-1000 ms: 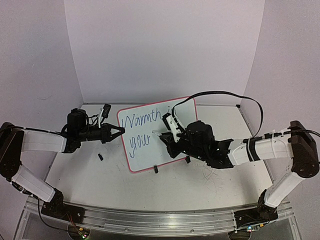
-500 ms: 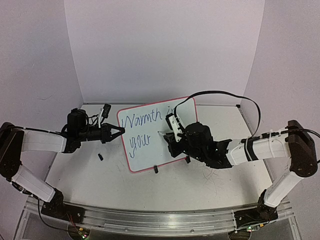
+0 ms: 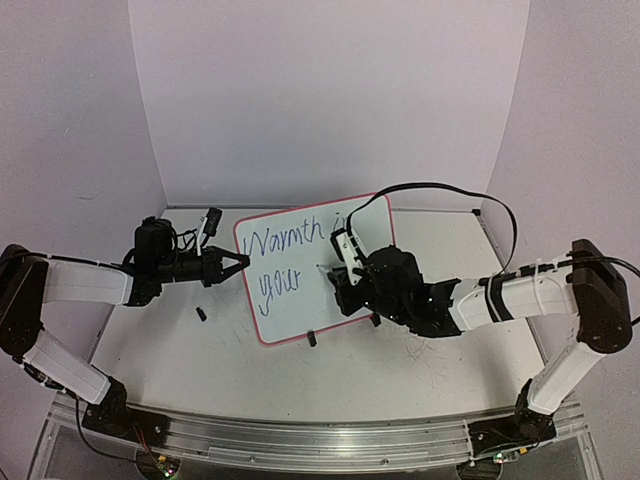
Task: Write a sentence on the whiteboard
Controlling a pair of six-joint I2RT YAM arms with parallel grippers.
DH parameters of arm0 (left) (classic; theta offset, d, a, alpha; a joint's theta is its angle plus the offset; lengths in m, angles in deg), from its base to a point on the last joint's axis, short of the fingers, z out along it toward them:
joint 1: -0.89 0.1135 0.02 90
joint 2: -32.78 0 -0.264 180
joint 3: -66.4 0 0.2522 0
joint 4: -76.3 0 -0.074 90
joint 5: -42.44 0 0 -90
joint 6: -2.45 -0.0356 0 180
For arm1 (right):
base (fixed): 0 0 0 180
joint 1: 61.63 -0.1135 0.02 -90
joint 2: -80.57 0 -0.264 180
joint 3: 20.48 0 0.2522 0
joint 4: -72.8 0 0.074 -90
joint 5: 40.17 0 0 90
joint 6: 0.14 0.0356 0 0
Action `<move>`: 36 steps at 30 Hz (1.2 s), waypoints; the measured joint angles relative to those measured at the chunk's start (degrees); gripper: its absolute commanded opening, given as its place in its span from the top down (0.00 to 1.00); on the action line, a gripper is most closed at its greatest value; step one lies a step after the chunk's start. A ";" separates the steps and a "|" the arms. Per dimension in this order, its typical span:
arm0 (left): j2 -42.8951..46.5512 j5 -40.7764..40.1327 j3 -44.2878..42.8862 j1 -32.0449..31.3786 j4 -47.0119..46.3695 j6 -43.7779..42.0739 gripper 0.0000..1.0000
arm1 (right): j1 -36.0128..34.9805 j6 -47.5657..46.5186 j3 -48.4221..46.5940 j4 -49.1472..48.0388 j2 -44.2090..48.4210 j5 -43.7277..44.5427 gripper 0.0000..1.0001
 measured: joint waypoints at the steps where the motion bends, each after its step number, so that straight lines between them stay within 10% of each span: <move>1: 0.00 -0.03 0.00 0.00 0.04 0.00 1.00 | 0.00 -0.02 -0.19 0.05 -0.13 -0.11 1.00; 36: 0.00 -0.03 -0.33 0.00 0.75 0.00 1.00 | -1.29 3.69 2.02 2.11 0.13 1.88 1.00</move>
